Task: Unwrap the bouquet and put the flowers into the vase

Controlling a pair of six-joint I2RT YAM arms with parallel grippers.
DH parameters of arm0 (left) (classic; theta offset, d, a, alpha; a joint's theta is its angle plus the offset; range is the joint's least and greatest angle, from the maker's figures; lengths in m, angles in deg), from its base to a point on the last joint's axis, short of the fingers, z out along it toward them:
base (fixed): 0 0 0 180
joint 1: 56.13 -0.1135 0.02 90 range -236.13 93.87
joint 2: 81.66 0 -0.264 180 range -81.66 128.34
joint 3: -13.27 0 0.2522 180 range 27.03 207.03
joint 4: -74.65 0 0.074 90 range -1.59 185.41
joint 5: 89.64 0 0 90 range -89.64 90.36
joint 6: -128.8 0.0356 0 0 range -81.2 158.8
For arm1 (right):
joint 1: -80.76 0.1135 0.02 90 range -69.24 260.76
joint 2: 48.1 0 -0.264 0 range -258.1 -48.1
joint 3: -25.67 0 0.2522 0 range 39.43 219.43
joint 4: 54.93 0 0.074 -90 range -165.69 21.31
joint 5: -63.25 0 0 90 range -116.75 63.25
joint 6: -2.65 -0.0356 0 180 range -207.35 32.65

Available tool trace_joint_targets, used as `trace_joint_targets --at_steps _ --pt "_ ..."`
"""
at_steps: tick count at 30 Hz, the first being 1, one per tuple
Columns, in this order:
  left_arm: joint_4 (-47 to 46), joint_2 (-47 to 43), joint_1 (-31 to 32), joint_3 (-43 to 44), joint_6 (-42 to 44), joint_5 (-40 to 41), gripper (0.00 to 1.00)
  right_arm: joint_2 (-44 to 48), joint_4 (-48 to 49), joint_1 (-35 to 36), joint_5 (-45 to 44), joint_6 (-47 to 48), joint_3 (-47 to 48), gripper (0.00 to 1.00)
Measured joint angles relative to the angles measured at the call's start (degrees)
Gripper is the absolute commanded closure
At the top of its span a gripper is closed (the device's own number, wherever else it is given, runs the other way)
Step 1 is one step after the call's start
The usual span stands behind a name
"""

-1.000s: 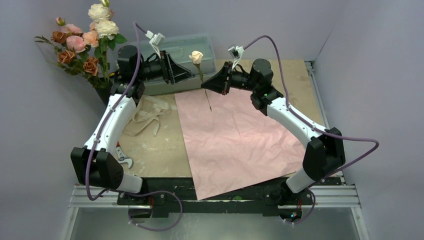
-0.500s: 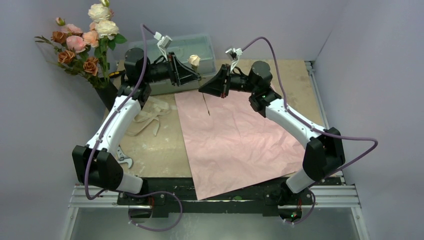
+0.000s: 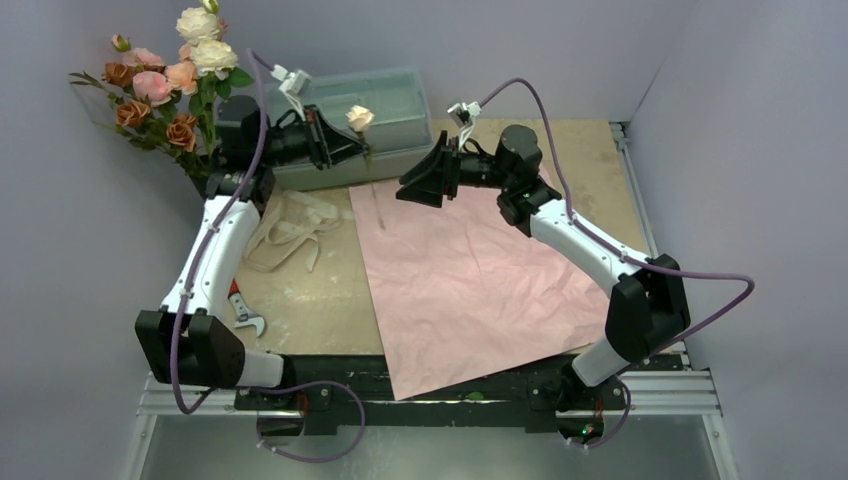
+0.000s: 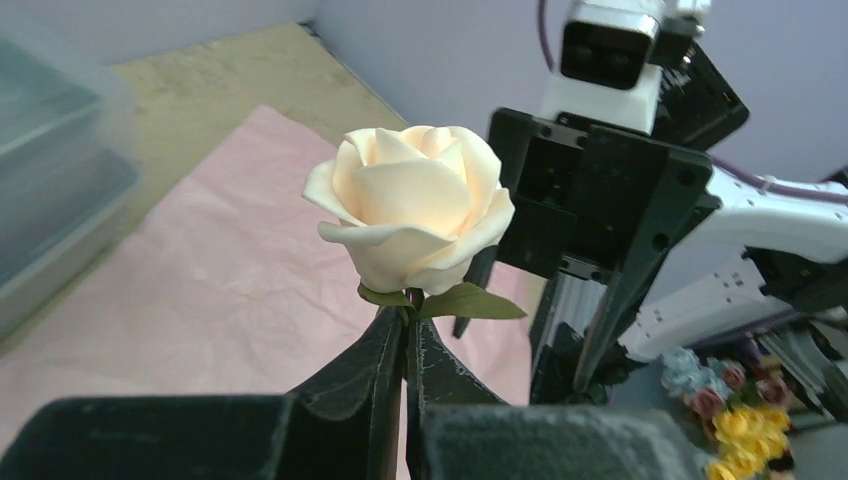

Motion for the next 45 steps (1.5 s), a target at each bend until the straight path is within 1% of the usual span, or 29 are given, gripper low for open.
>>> trace_joint_targets --at_steps 2,5,9,11,12,15,20,24,27,31,36,45 --pt "1.8 -1.3 -4.5 0.0 1.1 0.8 1.00 0.0 -0.6 0.0 0.1 0.7 -0.1 0.26" --pt "7.2 -4.1 -11.1 0.2 5.6 3.5 1.00 0.0 -2.4 0.0 0.2 2.0 -0.2 0.24" --pt "15.9 -8.7 -14.2 1.9 14.6 10.0 1.00 0.0 -4.4 0.0 0.3 3.9 -0.3 0.23" --pt "17.9 -11.7 -15.7 2.2 18.3 14.7 1.00 0.0 -5.5 -0.1 0.3 4.9 -0.3 0.23" --pt "18.3 -13.0 -16.5 2.3 19.7 16.9 1.00 0.0 -6.0 -0.2 0.3 5.3 -0.3 0.23" --pt "19.1 -16.8 -18.9 3.6 24.8 27.2 1.00 0.0 -6.7 -0.4 1.1 6.0 -0.5 0.23" --pt "17.6 -18.5 -19.0 5.8 31.7 41.2 1.00 0.1 -6.7 -1.3 1.6 6.5 -0.9 0.22" --pt "14.8 -18.4 -19.0 5.6 35.4 48.9 1.00 0.8 -6.6 -2.4 2.2 6.7 -2.9 0.22" --pt "11.5 -18.1 -19.0 4.5 38.1 52.9 1.00 1.1 -6.5 -3.2 2.7 6.5 -3.8 0.21" --pt "7.2 -16.6 -19.0 2.1 41.0 55.7 1.00 1.1 -6.1 -4.5 2.9 6.4 -4.5 0.21" --pt "3.2 -12.8 -19.4 0.9 43.4 55.7 1.00 1.9 -6.0 -6.2 3.3 6.2 -5.9 0.21" --pt "-3.0 -7.1 -24.5 -0.3 44.4 50.4 1.00 3.8 -5.7 -7.8 4.2 5.9 -7.0 0.21"
